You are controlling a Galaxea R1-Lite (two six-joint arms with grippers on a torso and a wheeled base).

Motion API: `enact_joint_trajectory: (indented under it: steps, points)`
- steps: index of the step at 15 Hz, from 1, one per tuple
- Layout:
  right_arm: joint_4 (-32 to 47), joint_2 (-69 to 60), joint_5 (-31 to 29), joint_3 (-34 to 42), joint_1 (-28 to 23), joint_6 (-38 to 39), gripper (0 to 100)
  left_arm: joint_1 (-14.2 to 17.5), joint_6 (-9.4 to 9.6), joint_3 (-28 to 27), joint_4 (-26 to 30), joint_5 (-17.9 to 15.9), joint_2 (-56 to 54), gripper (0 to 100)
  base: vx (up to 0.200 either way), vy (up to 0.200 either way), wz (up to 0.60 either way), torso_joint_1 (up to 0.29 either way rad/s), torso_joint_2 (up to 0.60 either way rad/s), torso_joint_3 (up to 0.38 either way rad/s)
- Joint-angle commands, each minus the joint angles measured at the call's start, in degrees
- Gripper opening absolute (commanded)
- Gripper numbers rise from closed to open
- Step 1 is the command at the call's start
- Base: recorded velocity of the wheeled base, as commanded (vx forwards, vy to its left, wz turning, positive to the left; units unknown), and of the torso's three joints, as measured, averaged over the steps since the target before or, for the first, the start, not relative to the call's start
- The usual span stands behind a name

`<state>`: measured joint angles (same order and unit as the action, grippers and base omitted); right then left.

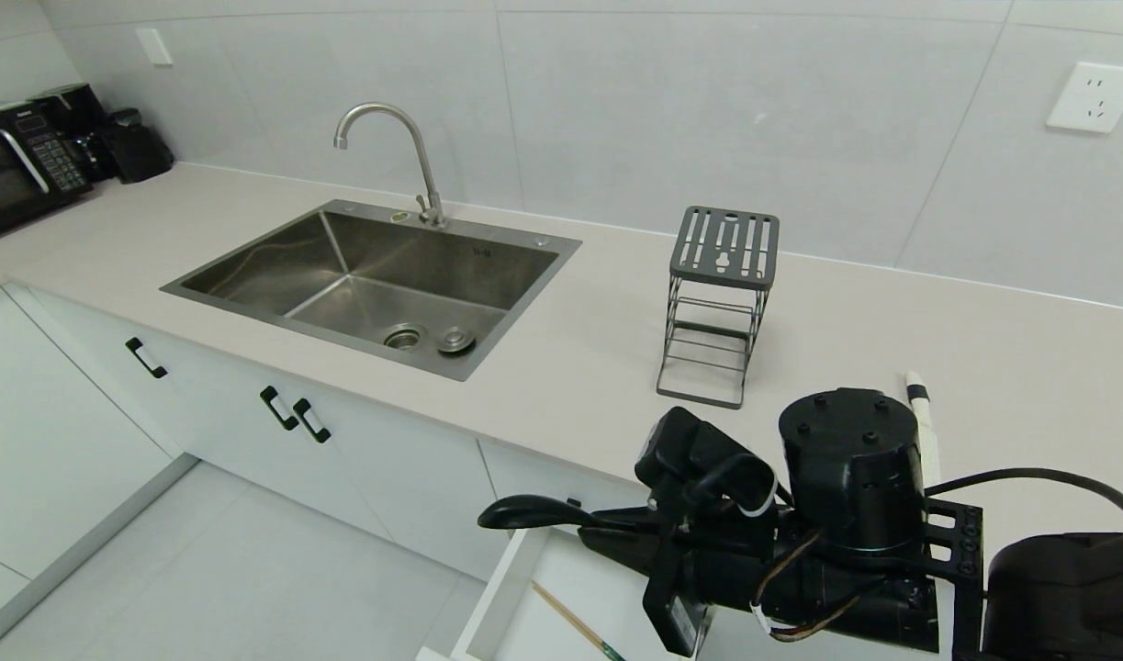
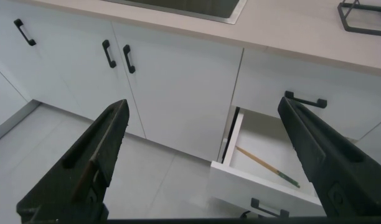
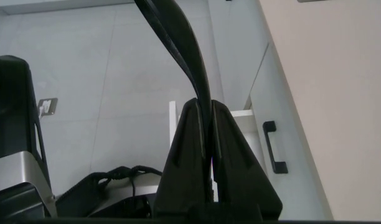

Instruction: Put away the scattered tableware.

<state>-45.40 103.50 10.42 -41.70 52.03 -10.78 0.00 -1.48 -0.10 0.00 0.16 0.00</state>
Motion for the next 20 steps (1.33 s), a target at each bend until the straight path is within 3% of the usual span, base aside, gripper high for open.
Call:
enact_joint_trajectory:
  steps: [1,20]
  points:
    - [0.0,0.2,0.0,0.0,0.0,0.0,0,0.0,-0.02,0.0,-0.1,0.0,0.0,100,0.000,0.000,0.00,0.000,0.00,0.000]
    - [-0.1,2.3,-0.1,-3.5,2.7,0.9,0,0.0,-0.02,0.0,0.0,0.0,0.0,100,0.000,0.000,0.00,-0.252,0.50,0.243]
